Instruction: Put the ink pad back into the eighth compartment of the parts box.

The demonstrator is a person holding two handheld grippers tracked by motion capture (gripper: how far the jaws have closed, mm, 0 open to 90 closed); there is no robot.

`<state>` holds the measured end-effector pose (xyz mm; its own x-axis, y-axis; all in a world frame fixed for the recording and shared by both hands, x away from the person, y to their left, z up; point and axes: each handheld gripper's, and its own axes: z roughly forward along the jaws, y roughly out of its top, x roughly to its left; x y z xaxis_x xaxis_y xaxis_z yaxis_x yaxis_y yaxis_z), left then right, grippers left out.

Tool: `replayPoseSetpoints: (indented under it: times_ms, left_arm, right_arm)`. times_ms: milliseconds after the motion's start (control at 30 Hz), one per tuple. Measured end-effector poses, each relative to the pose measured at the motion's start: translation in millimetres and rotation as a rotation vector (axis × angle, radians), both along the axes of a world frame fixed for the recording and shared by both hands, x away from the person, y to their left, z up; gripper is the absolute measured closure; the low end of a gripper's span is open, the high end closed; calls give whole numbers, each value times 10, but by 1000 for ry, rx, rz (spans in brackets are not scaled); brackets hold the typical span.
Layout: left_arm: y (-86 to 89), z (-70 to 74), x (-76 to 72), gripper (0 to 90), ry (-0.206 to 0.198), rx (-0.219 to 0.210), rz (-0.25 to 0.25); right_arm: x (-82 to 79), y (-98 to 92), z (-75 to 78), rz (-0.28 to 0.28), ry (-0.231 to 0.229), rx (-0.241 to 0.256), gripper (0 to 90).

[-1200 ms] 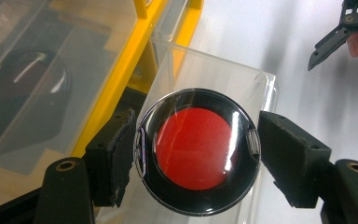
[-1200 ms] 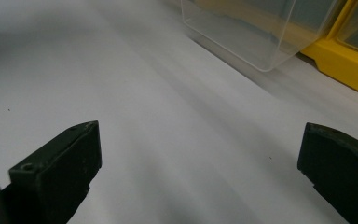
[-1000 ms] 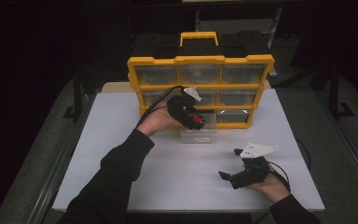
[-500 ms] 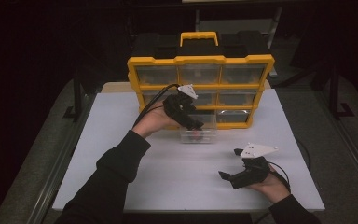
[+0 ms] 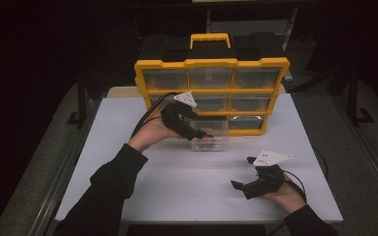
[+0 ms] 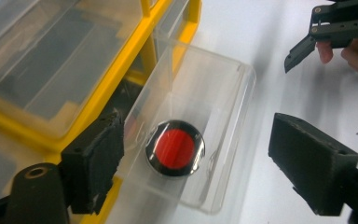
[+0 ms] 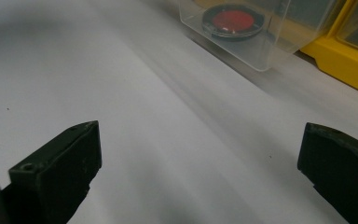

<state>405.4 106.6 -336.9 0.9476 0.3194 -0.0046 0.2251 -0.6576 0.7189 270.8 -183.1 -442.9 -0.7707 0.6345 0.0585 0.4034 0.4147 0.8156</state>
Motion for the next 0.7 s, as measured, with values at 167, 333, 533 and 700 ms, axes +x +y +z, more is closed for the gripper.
replayPoseSetpoints:
  times_ms: [167,333,533,700]
  left_arm:
    - [109,-41,-67,129,-3,-11,27]
    - [231,-90,-146,92,-7,-11,52]
    - [333,-139,-200,64,-1,-19,70]
    - [433,-194,-251,16,-5,-25,84]
  right_arm:
    - [2,1,-2,0,0,-2,0]
    - [4,6,-3,0,0,-3,0]
    - [6,9,-6,2,0,-4,0]
    - [6,9,-7,2,0,-4,0]
